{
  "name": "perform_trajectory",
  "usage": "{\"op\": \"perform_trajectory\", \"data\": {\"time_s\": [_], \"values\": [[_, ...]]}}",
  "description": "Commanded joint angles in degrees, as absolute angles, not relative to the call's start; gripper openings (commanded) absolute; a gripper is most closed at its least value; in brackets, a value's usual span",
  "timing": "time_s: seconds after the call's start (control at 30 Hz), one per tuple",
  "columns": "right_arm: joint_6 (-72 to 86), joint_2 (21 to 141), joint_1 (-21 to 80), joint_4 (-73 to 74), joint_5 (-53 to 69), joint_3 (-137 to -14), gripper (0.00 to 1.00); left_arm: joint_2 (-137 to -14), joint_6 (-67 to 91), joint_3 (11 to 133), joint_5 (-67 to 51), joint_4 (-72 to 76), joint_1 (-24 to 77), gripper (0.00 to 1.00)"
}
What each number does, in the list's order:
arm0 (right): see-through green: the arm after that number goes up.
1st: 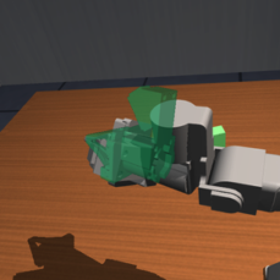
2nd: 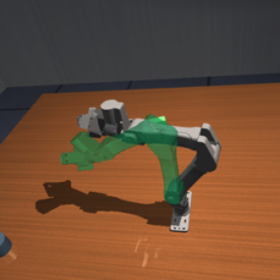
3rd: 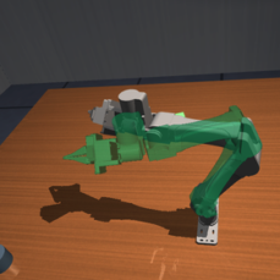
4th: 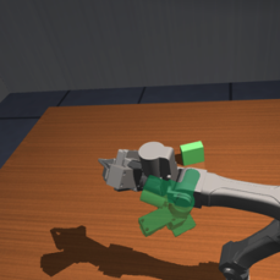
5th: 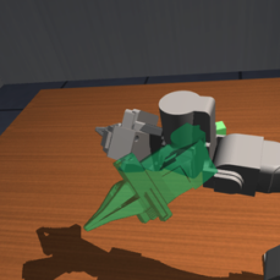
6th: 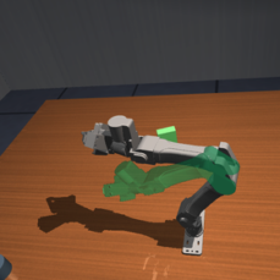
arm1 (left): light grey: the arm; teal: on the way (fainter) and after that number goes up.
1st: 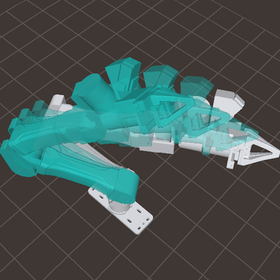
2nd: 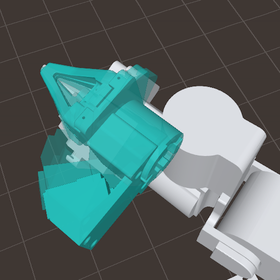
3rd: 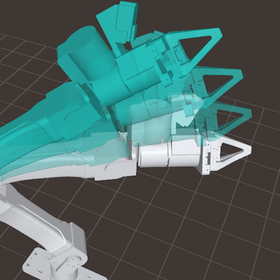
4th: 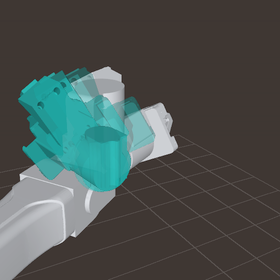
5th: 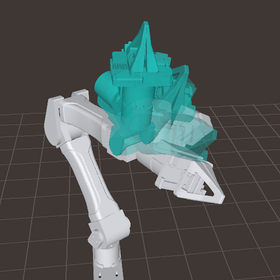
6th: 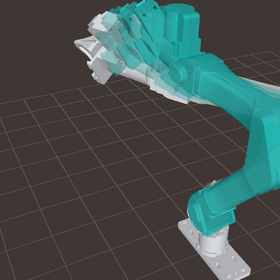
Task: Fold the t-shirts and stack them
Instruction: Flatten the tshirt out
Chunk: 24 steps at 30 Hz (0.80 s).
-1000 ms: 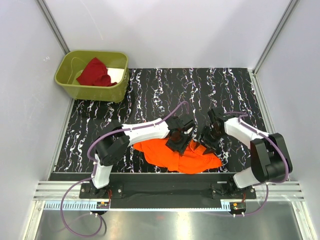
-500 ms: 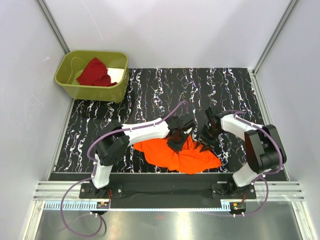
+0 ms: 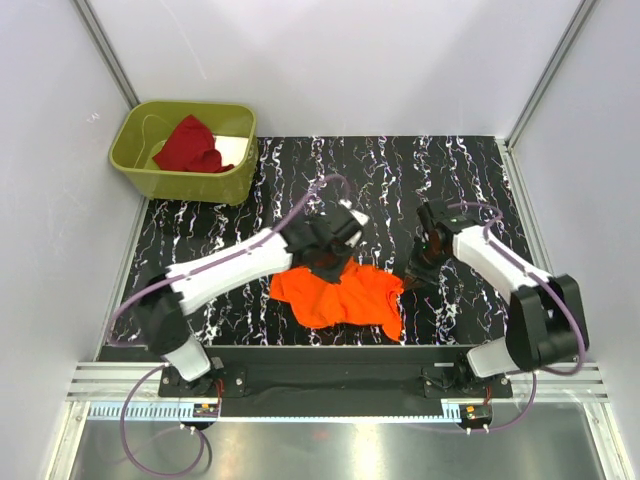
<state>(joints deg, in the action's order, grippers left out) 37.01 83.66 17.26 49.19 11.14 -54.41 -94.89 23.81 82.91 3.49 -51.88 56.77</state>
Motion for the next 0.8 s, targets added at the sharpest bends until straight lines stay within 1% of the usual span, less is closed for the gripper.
{"op": "perform_trajectory", "data": {"time_s": [0.0,0.1,0.2,0.23,0.27,0.37,0.43,0.5,0.53,0.6,0.63,0.7,0.73,0.77], "values": [[35.51,76.14,17.67,55.01,6.24,-58.35,0.00,-87.56,23.20,80.69,6.94,-53.78,54.50,0.00],[35.60,71.30,17.58,57.13,6.24,-59.76,0.00,-83.17,23.03,80.33,8.61,-55.81,51.95,0.00],[35.24,66.82,17.67,57.04,9.57,-59.77,0.00,-78.51,22.59,80.60,10.02,-57.30,49.66,0.01],[35.33,65.93,17.67,56.95,11.76,-59.68,0.00,-77.36,22.41,80.77,10.37,-57.74,48.79,0.09],[35.42,64.61,17.67,56.43,13.00,-59.16,0.00,-75.52,22.15,80.77,10.55,-57.74,48.26,0.14],[35.33,63.11,17.75,56.77,16.60,-58.54,0.00,-73.57,21.71,78.76,10.37,-57.13,46.94,0.16],[35.16,62.06,17.93,57.13,16.96,-58.54,0.00,-72.43,21.88,76.12,8.80,-56.34,45.97,0.17],[35.33,60.04,17.93,58.62,16.26,-58.36,0.00,-70.94,22.50,72.10,7.91,-55.03,45.62,0.20],[35.85,59.42,17.93,59.32,14.95,-58.27,0.00,-70.32,22.85,70.59,7.04,-53.02,45.53,0.19],[36.30,58.10,17.93,62.39,14.24,-58.10,0.00,-69.18,23.72,66.91,5.98,-51.25,45.44,0.03],[37.17,57.57,17.93,63.27,13.72,-57.92,0.00,-69.00,24.25,66.28,5.72,-50.72,45.44,0.00],[38.66,55.47,17.93,65.12,13.27,-56.96,0.00,-68.12,25.31,64.09,6.06,-50.10,45.44,0.00],[39.63,54.68,17.93,64.95,13.79,-56.43,0.00,-67.68,25.49,63.29,5.46,-48.62,45.44,0.03],[39.99,53.45,18.02,64.60,14.23,-54.86,0.00,-67.59,25.49,62.59,4.23,-47.47,45.44,0.14]]}}
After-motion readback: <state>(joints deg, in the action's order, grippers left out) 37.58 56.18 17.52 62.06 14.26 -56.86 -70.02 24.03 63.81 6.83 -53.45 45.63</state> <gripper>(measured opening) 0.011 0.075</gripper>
